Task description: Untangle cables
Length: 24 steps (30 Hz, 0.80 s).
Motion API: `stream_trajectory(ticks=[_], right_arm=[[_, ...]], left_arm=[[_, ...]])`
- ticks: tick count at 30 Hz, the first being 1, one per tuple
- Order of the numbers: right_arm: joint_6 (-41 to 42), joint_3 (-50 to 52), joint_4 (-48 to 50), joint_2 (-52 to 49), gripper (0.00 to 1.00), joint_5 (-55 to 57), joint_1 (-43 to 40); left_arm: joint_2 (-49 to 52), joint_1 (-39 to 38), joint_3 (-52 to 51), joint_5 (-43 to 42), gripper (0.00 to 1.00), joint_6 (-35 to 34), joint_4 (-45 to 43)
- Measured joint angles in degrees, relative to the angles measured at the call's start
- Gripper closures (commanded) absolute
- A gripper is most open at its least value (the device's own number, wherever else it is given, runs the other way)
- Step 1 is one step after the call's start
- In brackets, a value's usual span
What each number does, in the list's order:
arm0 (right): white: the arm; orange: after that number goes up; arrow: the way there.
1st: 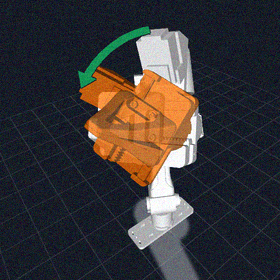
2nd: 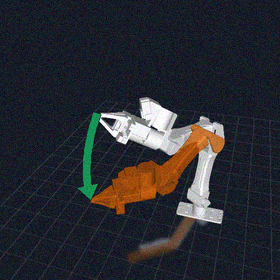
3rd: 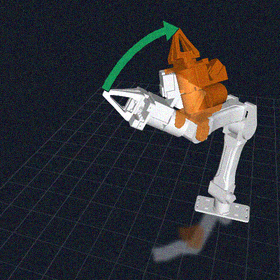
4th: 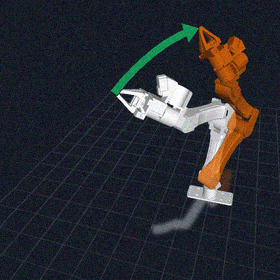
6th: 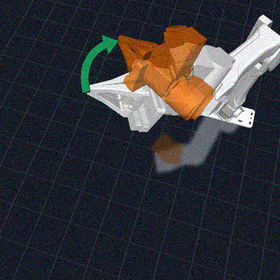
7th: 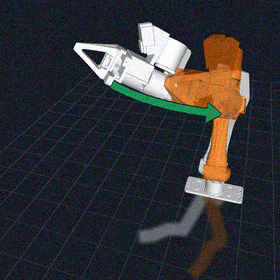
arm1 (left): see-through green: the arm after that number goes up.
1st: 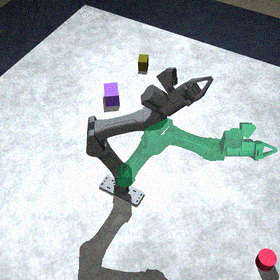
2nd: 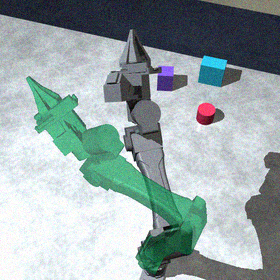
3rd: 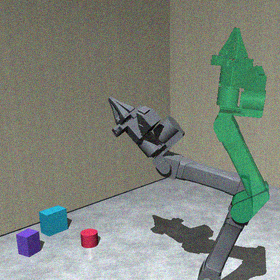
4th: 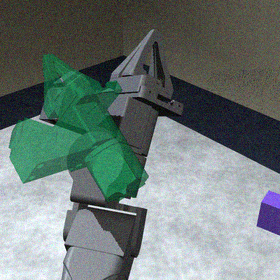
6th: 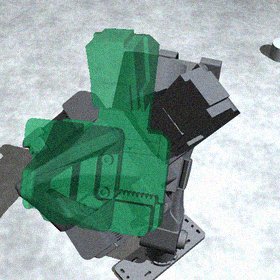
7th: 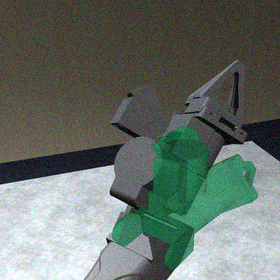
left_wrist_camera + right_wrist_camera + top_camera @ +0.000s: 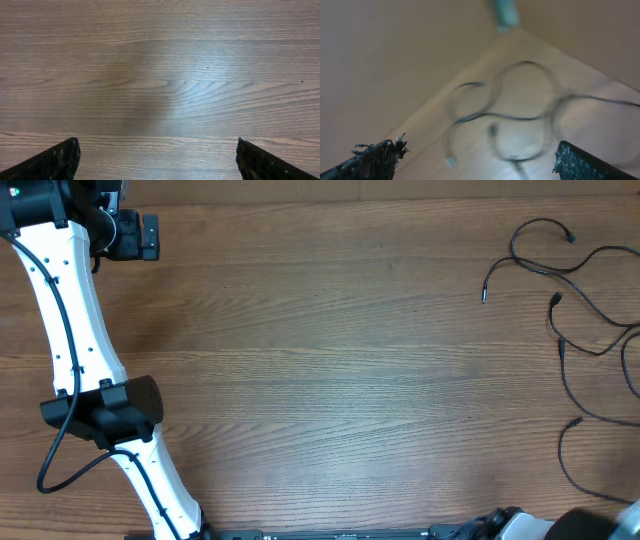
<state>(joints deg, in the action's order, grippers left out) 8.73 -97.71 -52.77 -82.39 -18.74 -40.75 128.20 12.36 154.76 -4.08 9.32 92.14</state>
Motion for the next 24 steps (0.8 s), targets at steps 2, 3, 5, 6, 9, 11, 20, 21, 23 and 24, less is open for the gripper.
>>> stream_trajectory(ticks=[2,3,5,6,9,11,20,21,23,24], right_arm=[[-0.52,0.0,-0.55,1.03,0.0,-0.39,5.55],[-0.76,0.0,-0.87,1.09,0.0,-0.46,7.98],[-1.09,0.0,-1.75,0.83,0.0,-0.55,12.81],[-1.25,0.0,-2.16,0.61,0.0,-0.5,15.56],[-1.31,0.0,-3.13,0.35,0.0,-0.46,20.81],[-1.46,0.0,-3.76,0.35,0.0,-0.5,24.0],[-1.7,0.0,-9.01,0.35,0.0,-0.46,29.11],[-1.7,0.0,-9.07,0.35,0.0,-0.48,29.14],[-1.7,0.0,-9.25,0.35,0.0,-0.48,29.14],[-1.73,0.0,-9.42,0.35,0.0,-0.46,29.11]], left_arm=[[0.0,0.0,0.0,0.0,0.01,0.0,0.0],[0.0,0.0,0.0,0.02,0.0,0.0,0.0],[0.0,0.0,0.0,0.0,0.0,0.0,0.0],[0.0,0.0,0.0,0.0,0.01,-0.02,0.0],[0.0,0.0,0.0,0.0,0.0,0.0,0.0],[0.0,0.0,0.0,0.0,0.0,-0.02,0.0],[0.0,-0.04,0.0,0.0,0.01,0.0,0.0],[0.0,-0.13,0.0,0.0,0.0,0.0,0.0],[0.0,-0.28,0.0,0.0,0.0,-0.02,0.0],[0.0,-0.37,0.0,0.0,0.0,0.0,0.0]])
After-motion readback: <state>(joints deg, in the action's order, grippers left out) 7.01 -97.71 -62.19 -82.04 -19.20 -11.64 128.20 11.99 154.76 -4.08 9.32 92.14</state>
